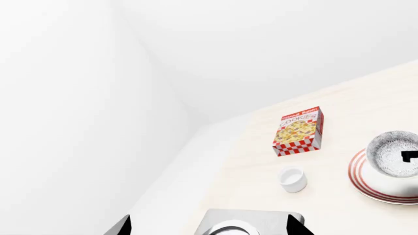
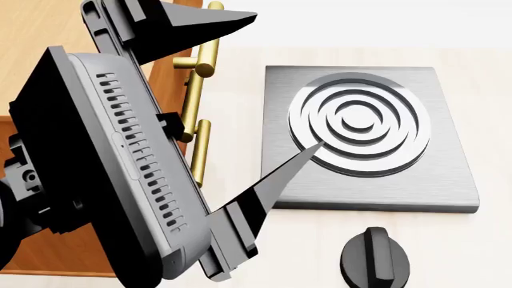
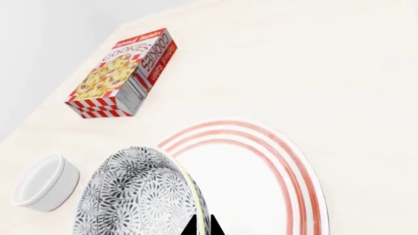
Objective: Pick the akita bowl on the wooden cabinet and place it on the plate.
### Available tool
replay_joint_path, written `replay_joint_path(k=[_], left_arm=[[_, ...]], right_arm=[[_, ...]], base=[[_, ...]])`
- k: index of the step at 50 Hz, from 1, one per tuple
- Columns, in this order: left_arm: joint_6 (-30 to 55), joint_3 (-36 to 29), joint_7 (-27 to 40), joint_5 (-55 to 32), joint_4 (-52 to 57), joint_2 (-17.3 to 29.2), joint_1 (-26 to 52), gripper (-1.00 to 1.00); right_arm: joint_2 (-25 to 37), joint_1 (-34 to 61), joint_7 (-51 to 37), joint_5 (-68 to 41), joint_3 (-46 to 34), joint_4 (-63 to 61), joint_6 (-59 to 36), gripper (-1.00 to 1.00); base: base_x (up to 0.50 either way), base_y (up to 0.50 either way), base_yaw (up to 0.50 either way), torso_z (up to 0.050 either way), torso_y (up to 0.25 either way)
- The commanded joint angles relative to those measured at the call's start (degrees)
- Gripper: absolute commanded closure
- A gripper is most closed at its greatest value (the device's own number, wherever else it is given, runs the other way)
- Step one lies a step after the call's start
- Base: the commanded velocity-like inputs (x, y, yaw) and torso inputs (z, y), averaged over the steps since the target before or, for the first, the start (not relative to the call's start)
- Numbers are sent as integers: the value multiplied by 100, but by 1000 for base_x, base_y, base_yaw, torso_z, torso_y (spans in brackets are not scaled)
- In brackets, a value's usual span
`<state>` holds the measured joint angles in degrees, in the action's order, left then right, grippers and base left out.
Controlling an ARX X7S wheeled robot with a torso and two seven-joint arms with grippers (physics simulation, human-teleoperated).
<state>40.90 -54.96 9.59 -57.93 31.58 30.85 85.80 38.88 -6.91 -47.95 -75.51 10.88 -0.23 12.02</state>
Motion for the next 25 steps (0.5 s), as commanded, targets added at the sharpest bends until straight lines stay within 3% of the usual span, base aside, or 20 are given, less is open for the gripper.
replay_joint_path(k=[1, 25], left_arm=[[-1, -2, 15, -4, 12, 11, -7, -100], [-26, -21, 13, 12, 0, 23, -37, -100]], right_arm=[[-30, 79, 104, 97, 11, 110, -22, 100], [-116, 168, 201, 128, -47, 391, -56, 100]], base=[[0, 0, 0, 0, 0], [0, 0, 0, 0, 0]])
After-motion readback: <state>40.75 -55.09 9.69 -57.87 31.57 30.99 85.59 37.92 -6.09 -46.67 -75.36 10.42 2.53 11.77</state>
